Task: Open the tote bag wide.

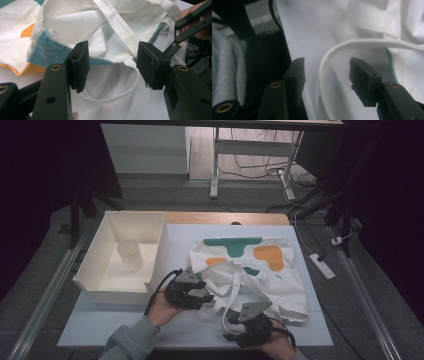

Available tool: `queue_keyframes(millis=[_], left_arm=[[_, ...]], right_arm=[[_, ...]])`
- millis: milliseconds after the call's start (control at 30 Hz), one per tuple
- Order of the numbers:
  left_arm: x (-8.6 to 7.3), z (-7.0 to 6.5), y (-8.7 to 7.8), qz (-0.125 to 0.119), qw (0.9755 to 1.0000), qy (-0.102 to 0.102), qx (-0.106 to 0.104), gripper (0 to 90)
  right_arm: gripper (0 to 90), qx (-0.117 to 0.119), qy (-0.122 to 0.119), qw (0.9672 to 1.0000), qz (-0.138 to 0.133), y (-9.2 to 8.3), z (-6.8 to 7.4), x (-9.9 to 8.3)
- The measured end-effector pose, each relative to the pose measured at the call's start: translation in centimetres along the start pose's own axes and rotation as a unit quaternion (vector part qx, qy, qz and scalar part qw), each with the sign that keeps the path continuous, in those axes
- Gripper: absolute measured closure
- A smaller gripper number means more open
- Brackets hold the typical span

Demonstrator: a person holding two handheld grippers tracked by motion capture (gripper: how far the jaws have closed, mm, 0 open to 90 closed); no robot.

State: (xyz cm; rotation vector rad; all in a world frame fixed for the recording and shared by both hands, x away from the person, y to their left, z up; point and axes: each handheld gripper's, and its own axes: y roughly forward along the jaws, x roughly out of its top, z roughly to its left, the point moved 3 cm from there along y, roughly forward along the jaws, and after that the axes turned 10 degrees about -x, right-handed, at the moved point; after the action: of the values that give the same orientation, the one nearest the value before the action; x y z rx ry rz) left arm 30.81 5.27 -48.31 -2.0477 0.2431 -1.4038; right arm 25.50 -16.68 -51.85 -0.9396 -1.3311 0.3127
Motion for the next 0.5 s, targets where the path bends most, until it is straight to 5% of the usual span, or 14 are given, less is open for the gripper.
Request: queue_keyframes(millis=[133, 300, 500], left_arm=[[0.0, 0.0, 0.0, 0.001, 1.0, -0.001, 0.0, 44.0], [0.0, 0.1, 0.0, 0.001, 1.0, -0.001, 0.0, 43.8], [-0.1, 0.1, 0.1, 0.002, 1.0, -0.001, 0.0, 43.7]], right_arm=[[57.3, -0.012, -0.024, 0.9995, 0.019, 0.3, 0.2, -0.3], [84.4, -0.023, -0.045, 0.9982, 0.033, 0.2, -0.3, -0.5], [87.2, -0.084, -0.038, 0.9956, -0.017, -2.0, -1.9, 0.4]])
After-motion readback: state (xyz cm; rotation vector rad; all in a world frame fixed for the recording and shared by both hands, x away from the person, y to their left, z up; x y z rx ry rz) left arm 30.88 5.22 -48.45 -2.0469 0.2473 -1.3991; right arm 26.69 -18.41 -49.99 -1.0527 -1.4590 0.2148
